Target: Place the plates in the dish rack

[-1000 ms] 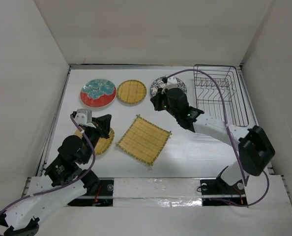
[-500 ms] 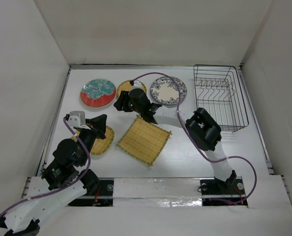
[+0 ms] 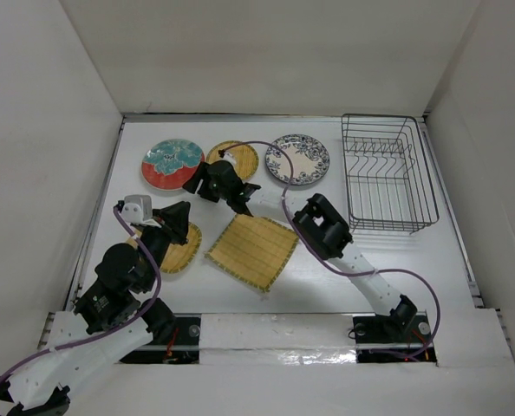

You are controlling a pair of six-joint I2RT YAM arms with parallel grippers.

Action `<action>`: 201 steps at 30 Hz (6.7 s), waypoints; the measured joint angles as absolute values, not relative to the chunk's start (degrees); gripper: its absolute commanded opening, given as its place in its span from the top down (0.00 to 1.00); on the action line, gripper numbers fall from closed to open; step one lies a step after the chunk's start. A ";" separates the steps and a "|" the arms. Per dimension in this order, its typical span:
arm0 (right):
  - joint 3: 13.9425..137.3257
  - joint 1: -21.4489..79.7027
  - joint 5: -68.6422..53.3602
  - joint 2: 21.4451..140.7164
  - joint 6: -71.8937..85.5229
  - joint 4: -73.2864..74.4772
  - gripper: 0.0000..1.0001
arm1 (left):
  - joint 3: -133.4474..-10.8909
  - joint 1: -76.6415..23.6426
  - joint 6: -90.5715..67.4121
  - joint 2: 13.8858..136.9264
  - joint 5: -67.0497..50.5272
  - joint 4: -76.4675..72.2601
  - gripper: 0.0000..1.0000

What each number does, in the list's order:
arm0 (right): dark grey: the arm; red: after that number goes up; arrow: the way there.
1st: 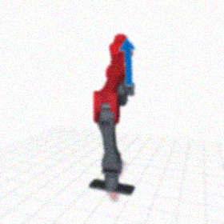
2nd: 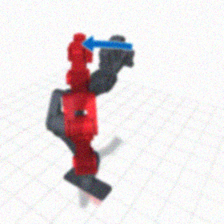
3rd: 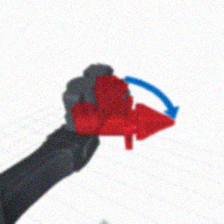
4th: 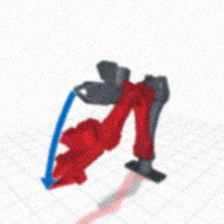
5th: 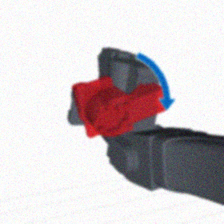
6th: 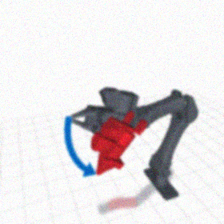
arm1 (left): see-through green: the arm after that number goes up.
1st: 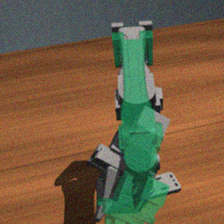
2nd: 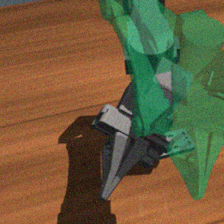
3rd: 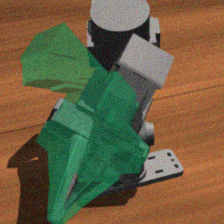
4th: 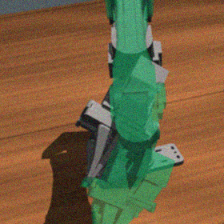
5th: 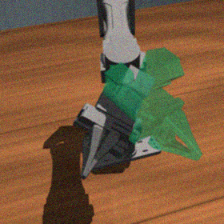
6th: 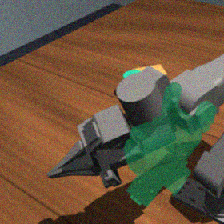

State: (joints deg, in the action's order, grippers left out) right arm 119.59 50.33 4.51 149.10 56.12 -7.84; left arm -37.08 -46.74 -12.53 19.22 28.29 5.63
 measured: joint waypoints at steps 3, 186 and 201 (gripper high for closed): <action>122.26 50.30 4.45 150.80 59.59 -6.70 0.32 | -37.08 -46.74 -12.53 19.44 28.23 5.65 0.88; 55.48 -31.44 -9.21 67.26 36.12 1.43 1.00 | -37.08 -46.74 -11.92 9.78 19.00 4.34 0.63; 77.52 -25.32 -1.93 84.05 18.74 6.13 1.00 | -37.08 -46.74 -12.12 9.26 17.02 4.08 0.63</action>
